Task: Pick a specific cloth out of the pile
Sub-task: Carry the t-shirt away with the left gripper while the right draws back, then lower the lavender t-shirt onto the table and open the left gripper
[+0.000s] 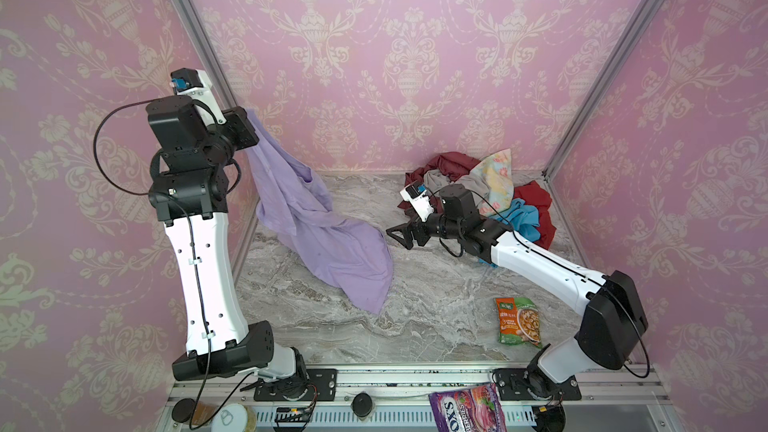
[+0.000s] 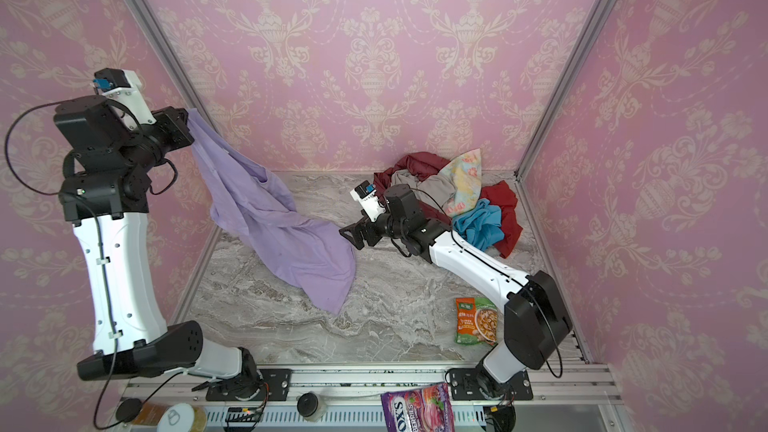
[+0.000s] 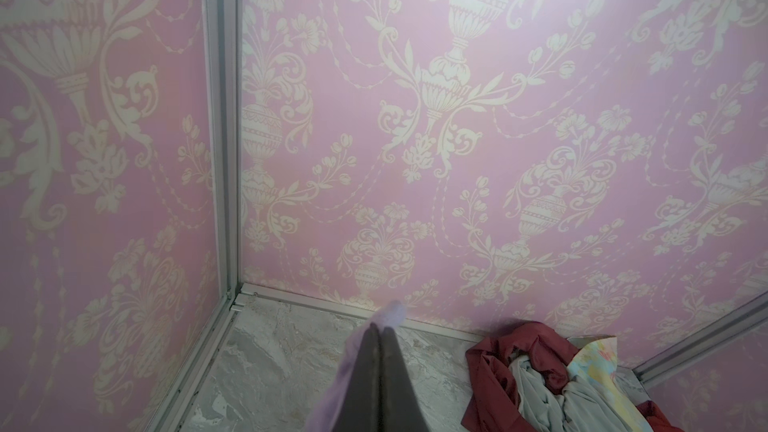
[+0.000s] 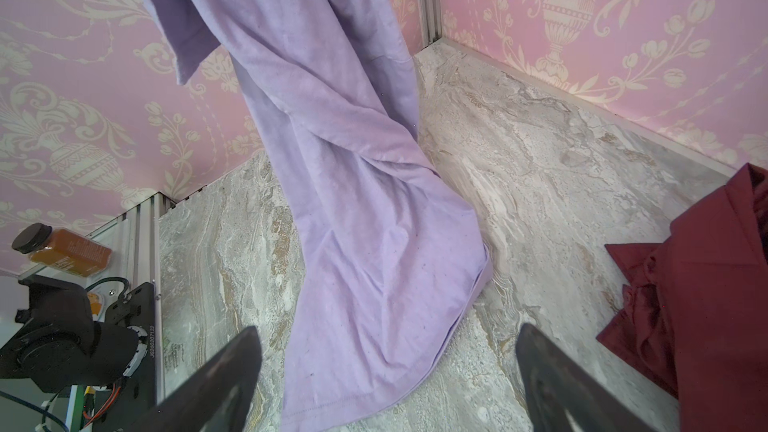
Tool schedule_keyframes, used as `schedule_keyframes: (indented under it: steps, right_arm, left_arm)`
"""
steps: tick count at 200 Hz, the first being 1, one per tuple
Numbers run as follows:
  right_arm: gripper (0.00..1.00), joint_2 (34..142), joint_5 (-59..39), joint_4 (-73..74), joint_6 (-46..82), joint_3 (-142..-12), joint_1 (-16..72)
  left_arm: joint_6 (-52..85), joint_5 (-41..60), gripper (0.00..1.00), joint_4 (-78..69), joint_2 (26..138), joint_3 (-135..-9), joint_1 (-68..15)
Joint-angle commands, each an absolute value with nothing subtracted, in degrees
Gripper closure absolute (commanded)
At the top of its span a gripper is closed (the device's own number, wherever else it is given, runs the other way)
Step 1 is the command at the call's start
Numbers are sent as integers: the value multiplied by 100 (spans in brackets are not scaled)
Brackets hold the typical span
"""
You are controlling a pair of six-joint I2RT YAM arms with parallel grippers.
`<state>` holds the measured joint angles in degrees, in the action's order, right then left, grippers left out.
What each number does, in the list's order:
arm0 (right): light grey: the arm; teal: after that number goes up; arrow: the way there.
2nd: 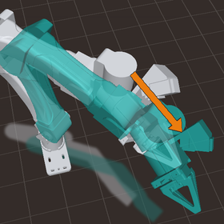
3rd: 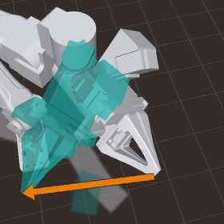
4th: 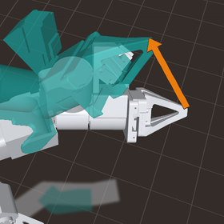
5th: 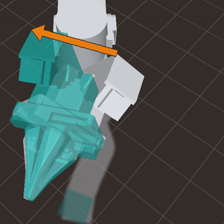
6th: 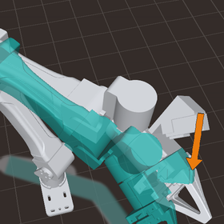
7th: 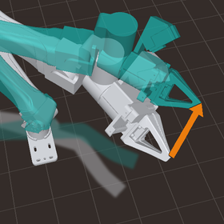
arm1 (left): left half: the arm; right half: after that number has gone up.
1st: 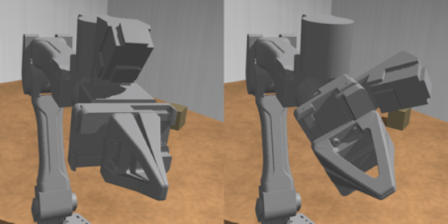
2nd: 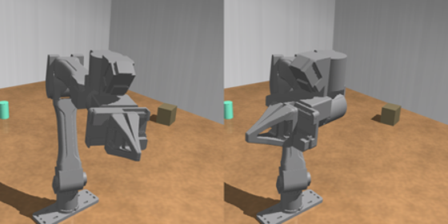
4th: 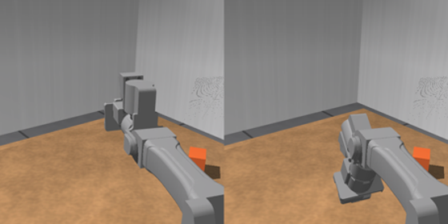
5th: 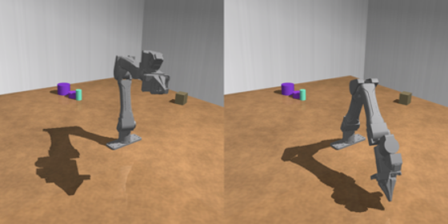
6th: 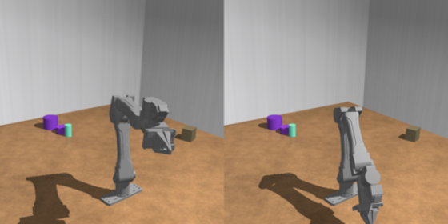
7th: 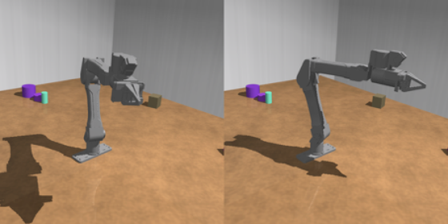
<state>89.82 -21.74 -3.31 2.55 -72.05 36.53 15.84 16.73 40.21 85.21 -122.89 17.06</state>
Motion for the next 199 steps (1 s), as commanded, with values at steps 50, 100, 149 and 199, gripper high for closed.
schedule_keyframes:
  steps: [50, 100, 149, 199]
  right_arm:
    - [4, 9268, -1975, -313, 25, -7661, 3767]
    - [4, 9174, -1687, -322, -33, -7607, 3771]
    - [4, 8863, -1459, -109, 79, -7145, 3770]
    - [4, 8561, -1209, -89, 79, -6803, 3762]
  left_arm:
    - [1455, 2162, 100, 4290, 9413, -13320, 2329]
    - [1725, 2355, 100, 3914, 9157, -12430, 2086]
    - [2038, 2033, 100, 3178, 7906, -10437, 1074]
    - [2830, 1614, 100, 2363, 7249, -9094, -119]
